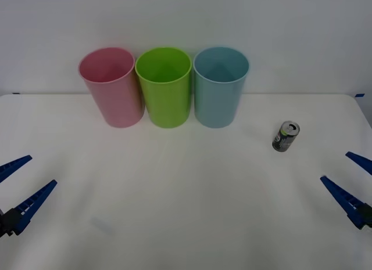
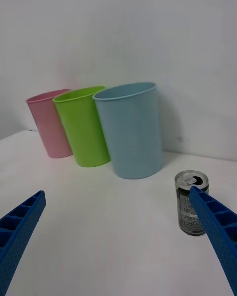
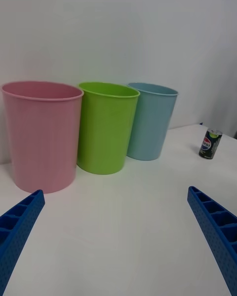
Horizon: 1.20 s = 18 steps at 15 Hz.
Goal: Grasp the object on the table and drop it into the matching bin: aluminum can to the light blue bin, PET bottle to the pink bin.
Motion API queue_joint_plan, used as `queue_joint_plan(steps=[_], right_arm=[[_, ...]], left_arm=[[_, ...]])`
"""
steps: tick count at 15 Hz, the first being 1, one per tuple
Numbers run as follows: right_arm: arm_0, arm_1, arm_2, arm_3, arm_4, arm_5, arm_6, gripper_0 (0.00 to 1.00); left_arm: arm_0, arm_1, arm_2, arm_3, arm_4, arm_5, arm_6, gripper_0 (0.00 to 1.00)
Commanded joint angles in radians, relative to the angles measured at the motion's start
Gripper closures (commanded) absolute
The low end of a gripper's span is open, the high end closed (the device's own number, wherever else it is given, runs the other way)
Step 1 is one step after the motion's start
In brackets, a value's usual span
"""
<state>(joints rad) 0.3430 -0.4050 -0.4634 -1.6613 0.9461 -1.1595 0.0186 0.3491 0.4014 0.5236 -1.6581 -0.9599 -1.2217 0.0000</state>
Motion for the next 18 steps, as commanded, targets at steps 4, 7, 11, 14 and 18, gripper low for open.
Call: queue_joint_plan(steps=[4, 7, 11, 14, 18], right_arm=[[0.001, 0.000, 0.091, 0.002, 0.022, 0.132, 0.050, 0.00], [0.001, 0.000, 0.147, 0.002, 0.023, 0.221, 0.080, 0.00], [-0.006, 0.002, 0.218, 0.002, 0.025, 0.357, 0.126, 0.00], [-0.016, 0.003, 0.249, 0.002, 0.034, 0.446, 0.165, 0.00], [-0.029, 0.008, 0.290, 0.002, 0.036, 0.549, 0.204, 0.00]], left_arm=[[0.000, 0.000, 0.000, 0.000, 0.000, 0.000, 0.000, 0.00], [0.000, 0.000, 0.000, 0.000, 0.000, 0.000, 0.000, 0.00], [0.000, 0.000, 0.000, 0.000, 0.000, 0.000, 0.000, 0.00], [0.000, 0.000, 0.000, 0.000, 0.000, 0.000, 0.000, 0.00], [0.000, 0.000, 0.000, 0.000, 0.000, 0.000, 0.000, 0.00]])
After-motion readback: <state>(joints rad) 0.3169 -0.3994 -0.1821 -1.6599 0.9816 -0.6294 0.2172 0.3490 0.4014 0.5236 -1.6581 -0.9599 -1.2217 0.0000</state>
